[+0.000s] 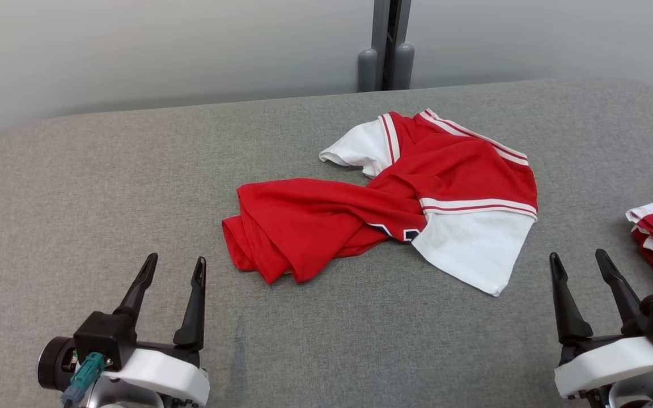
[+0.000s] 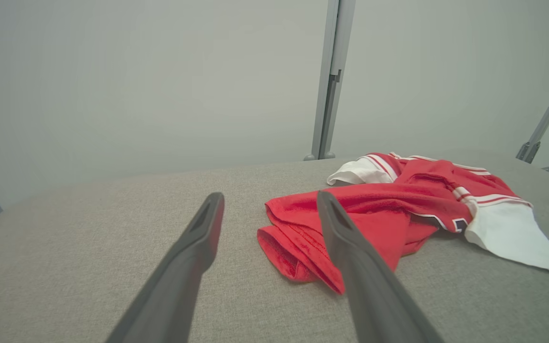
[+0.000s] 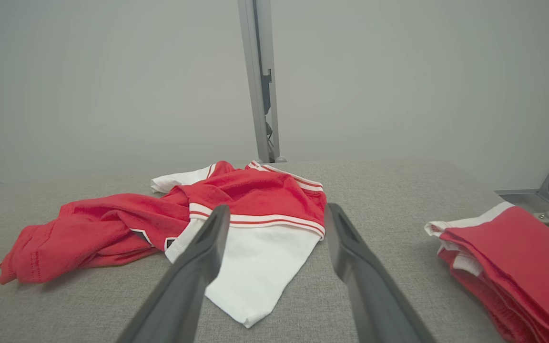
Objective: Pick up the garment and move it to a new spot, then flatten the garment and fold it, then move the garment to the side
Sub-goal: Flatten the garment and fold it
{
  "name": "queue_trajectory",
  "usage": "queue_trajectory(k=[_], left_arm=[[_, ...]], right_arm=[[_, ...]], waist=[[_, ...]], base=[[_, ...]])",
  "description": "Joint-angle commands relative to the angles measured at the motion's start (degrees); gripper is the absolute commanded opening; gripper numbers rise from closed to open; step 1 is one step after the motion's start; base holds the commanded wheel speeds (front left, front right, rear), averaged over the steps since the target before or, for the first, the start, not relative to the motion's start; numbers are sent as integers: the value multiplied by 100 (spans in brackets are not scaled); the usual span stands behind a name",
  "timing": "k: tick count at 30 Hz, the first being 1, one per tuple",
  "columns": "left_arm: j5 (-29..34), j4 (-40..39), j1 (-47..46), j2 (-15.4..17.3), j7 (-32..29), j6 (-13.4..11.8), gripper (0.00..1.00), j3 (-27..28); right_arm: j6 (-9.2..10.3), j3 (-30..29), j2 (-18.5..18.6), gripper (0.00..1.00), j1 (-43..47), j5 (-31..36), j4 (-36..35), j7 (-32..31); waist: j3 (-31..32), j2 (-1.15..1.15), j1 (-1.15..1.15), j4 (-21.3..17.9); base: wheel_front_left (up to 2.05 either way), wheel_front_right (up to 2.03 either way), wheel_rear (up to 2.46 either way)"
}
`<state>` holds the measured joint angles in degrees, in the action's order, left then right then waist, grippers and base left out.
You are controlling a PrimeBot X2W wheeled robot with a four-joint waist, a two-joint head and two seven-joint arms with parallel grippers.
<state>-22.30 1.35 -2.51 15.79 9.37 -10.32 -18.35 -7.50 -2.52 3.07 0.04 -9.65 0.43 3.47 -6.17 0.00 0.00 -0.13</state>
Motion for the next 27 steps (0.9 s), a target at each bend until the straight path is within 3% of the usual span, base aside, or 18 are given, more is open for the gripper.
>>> queue_trajectory(k=[1, 15, 21, 27], left_arm=[[-44, -20, 58, 40, 7, -29, 100, 9], [-111, -49, -390, -52, -47, 35, 100, -61], [-437, 491, -1345, -232, -496, 395, 100, -148], [-943, 1685, -2268, -333, -1275, 794, 100, -125]], right_arm=[[2, -7, 5, 100, 45, -9, -41, -38], [2, -3, -2, 100, -99, -29, -95, -14], [2, 134, -2, 100, -267, -47, -105, 20], [2, 300, -2, 100, -490, -112, -13, 107]], waist=[[-3, 0, 0, 3], [-251, 0, 0, 2], [-589, 0, 0, -137], [-938, 0, 0, -428]], base=[[0, 0, 0], [0, 0, 0], [0, 0, 0], [0, 0, 0]])
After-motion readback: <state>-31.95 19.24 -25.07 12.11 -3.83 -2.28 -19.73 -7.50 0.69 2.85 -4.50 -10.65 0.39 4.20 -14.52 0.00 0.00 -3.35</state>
